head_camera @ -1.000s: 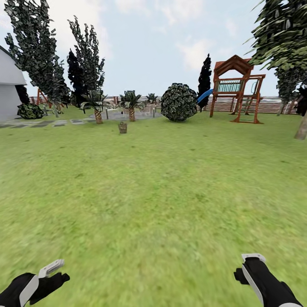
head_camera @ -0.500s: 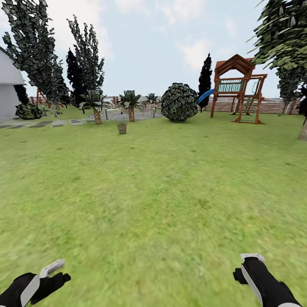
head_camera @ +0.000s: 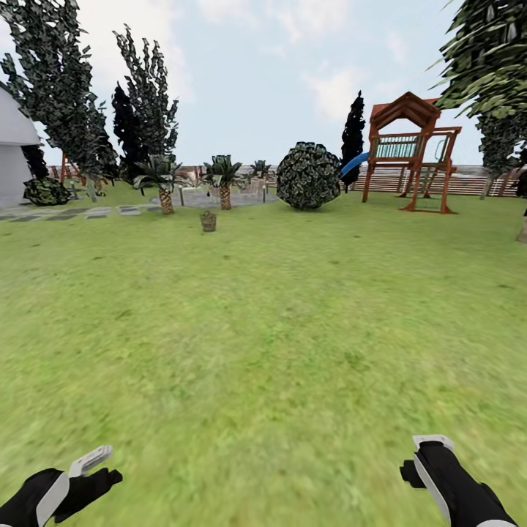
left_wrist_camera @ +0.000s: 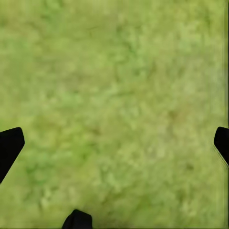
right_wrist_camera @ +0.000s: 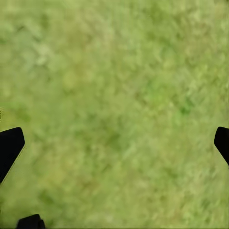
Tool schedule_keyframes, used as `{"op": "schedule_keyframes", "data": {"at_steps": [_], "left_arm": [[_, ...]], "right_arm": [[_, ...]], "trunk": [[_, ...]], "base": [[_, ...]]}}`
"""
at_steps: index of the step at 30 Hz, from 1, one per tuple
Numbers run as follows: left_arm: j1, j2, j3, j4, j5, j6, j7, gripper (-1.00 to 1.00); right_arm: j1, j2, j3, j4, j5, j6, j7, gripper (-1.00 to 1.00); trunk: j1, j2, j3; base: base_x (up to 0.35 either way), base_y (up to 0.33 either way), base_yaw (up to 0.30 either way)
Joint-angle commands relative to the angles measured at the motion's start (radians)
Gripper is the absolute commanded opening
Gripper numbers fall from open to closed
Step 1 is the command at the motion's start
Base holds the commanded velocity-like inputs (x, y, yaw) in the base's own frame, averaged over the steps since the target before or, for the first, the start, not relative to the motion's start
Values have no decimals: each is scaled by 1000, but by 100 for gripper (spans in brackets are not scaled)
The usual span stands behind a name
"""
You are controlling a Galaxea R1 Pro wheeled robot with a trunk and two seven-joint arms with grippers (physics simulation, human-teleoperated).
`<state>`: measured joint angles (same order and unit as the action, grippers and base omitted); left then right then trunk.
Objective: Take the three Easter eggs out of the wicker basket on the lawn in the garden, then place them on the lawn next to a single tree (choose any tree) so that all three eggs are next to the same tree and none are left in the basket.
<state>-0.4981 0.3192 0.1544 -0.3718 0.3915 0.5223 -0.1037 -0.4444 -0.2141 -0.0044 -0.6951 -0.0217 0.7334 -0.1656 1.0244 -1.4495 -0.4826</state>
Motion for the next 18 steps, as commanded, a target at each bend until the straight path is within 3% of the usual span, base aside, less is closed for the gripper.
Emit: {"op": "schedule_keyframes", "data": {"at_steps": [1,18], "left_arm": [[0,-2,7,-1,0,7,-2,100],[0,0,7,-1,0,8,-4,100]], "right_arm": [[0,0,0,-1,-2,4,-4,100],[0,0,-1,-1,-3,4,-4,100]], "trunk": [[1,-1,-1],[1,-1,-1]], "base": [[325,0,0],[325,0,0]]}}
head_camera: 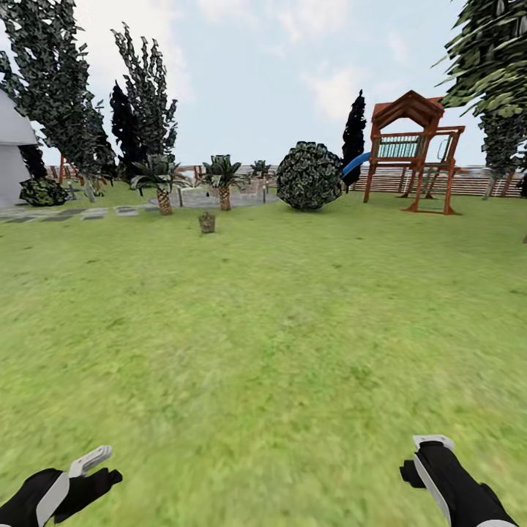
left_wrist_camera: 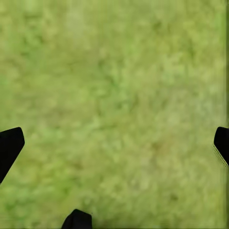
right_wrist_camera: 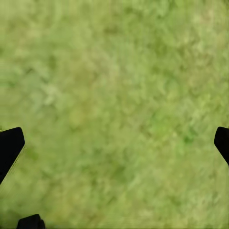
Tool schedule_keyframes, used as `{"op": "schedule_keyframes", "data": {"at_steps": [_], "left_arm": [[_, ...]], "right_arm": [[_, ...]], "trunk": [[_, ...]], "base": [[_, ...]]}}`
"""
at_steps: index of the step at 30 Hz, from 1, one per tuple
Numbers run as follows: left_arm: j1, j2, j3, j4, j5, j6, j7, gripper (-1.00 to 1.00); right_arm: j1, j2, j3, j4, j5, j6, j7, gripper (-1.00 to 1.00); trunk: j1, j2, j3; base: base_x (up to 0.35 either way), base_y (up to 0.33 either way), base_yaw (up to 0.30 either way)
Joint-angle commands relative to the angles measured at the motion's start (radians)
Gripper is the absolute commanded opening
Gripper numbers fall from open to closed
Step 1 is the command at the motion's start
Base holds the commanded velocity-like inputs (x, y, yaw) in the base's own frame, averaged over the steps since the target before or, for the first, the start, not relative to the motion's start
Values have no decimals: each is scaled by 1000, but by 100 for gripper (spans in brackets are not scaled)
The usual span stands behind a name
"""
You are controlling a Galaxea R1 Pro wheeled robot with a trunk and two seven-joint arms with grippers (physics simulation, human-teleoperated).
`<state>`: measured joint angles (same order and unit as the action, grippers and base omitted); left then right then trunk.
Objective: Take the three Easter eggs out of the wicker basket on the lawn in the garden, then place them on the lawn next to a single tree (choose any tree) so that all three eggs are next to the same tree and none are left in the basket.
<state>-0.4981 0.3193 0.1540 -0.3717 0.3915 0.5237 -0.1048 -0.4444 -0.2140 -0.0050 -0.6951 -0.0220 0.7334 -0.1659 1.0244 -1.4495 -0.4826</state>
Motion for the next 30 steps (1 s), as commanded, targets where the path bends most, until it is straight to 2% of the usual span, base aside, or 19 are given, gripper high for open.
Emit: {"op": "schedule_keyframes", "data": {"at_steps": [1,8,16,22,30], "left_arm": [[0,-1,7,-1,0,7,-3,100],[0,-4,9,-1,0,6,-1,100],[0,-5,8,0,-1,6,0,100],[0,-21,7,2,-2,6,2,100],[0,-25,7,3,-2,6,2,100]], "right_arm": [[0,0,0,-1,-3,4,-3,100],[0,0,-6,-2,-3,3,-8,100],[0,1,-6,-3,-4,3,-10,100],[0,1,-3,-3,-4,3,-10,100],[0,1,-3,-3,-4,3,-10,100]], "trunk": [[1,-1,-1],[1,-1,-1],[1,-1,-1],[1,-1,-1],[1,-1,-1]], "base": [[325,0,0],[325,0,84],[325,0,285],[325,0,297],[325,0,297]]}}
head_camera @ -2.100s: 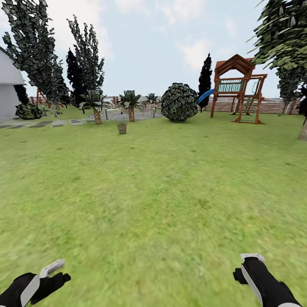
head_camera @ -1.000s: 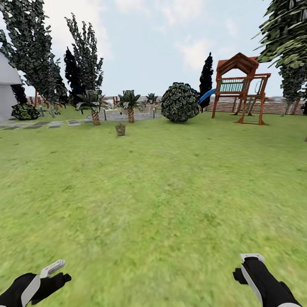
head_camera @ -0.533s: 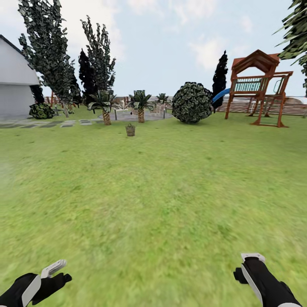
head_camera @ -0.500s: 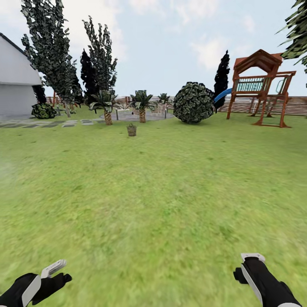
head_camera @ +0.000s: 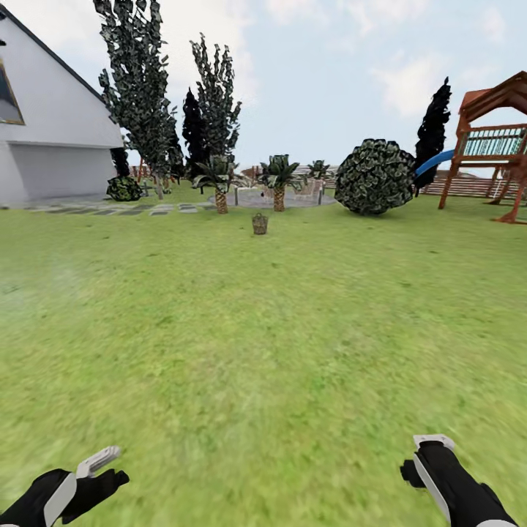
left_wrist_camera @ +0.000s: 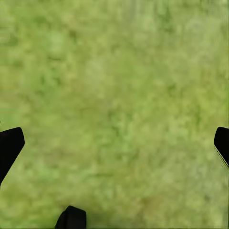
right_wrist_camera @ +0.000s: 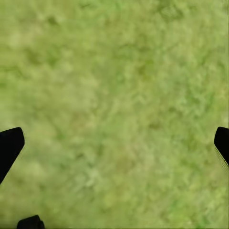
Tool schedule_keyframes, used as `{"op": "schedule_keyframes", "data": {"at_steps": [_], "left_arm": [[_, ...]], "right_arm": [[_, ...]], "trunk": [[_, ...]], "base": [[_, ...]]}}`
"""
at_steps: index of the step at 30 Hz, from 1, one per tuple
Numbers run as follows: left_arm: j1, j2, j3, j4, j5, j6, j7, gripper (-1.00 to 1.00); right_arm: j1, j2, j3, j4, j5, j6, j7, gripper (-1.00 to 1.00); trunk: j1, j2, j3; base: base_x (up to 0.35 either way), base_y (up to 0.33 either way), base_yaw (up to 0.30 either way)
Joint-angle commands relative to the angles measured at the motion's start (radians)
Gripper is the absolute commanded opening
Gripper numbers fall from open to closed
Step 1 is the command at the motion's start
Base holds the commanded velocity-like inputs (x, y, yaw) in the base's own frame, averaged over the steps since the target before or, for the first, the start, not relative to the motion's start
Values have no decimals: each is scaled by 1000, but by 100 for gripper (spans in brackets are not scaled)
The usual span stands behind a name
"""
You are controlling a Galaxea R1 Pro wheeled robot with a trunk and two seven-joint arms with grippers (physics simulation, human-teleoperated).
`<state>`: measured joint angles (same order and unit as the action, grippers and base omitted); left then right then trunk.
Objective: Take the three Easter eggs out of the wicker basket on the lawn in the garden, then place them on the lawn next to a single tree (choose any tree) so that all three eggs are next to the same tree and none are left in the basket.
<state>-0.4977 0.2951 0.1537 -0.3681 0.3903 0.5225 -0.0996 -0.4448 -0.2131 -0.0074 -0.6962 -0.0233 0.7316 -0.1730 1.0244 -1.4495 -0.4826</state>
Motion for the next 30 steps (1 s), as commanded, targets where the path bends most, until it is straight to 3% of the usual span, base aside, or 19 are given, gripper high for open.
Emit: {"op": "schedule_keyframes", "data": {"at_steps": [1,11,30], "left_arm": [[-1,-1,7,0,-1,7,-3,100],[-1,-9,7,4,-1,7,-1,100],[-1,-31,3,6,-2,7,0,100]], "right_arm": [[0,0,0,-2,-3,5,-3,100],[0,0,0,-2,-4,5,-3,100],[0,1,2,-2,-3,5,-2,100]], "trunk": [[1,-1,-1],[1,-1,-1],[1,-1,-1]], "base": [[325,0,297],[325,0,216],[325,0,-252]]}}
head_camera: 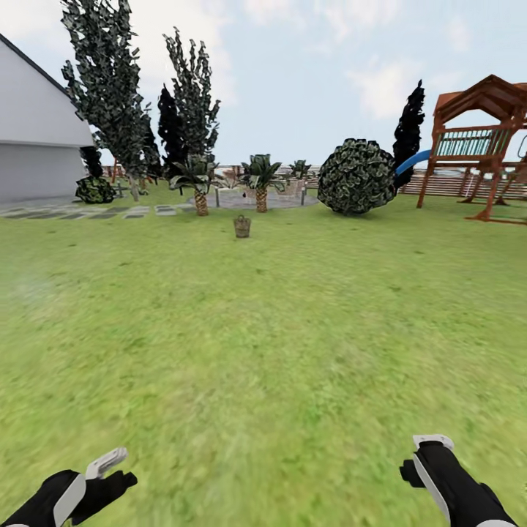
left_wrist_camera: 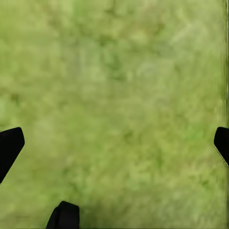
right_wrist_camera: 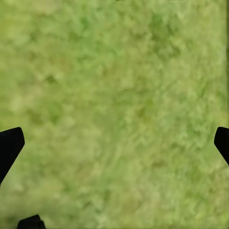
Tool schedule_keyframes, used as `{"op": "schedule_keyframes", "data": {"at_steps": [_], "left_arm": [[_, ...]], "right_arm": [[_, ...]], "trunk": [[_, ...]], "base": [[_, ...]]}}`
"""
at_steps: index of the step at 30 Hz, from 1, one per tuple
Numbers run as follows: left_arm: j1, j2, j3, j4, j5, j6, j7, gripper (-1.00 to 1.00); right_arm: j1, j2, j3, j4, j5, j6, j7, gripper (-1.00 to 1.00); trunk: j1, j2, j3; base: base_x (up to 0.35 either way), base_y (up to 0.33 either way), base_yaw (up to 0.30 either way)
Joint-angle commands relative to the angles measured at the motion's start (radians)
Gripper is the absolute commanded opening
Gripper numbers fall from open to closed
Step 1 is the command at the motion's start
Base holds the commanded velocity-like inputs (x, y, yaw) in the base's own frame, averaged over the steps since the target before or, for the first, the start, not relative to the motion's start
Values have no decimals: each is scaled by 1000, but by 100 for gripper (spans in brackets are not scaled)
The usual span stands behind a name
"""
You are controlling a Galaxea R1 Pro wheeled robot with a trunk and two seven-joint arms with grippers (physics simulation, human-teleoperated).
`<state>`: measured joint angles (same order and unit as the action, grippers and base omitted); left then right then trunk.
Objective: Take the three Easter eggs out of the wicker basket on the lawn in the garden, then place them on the lawn next to a single tree (choose any tree) so that all three eggs are next to the same tree and none are left in the basket.
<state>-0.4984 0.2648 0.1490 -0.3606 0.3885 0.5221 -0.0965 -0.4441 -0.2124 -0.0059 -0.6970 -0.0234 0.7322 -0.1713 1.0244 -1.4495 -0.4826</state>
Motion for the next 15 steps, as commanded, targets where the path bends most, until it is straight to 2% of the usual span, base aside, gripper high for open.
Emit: {"op": "schedule_keyframes", "data": {"at_steps": [1,15], "left_arm": [[0,-1,7,-1,0,7,-3,100],[0,0,7,-2,0,7,-3,100]], "right_arm": [[-1,1,1,-1,-3,4,-4,100],[-1,5,2,-1,-1,5,-4,100]], "trunk": [[1,-1,-1],[1,-1,-1]], "base": [[325,0,-195],[325,0,-17]]}}
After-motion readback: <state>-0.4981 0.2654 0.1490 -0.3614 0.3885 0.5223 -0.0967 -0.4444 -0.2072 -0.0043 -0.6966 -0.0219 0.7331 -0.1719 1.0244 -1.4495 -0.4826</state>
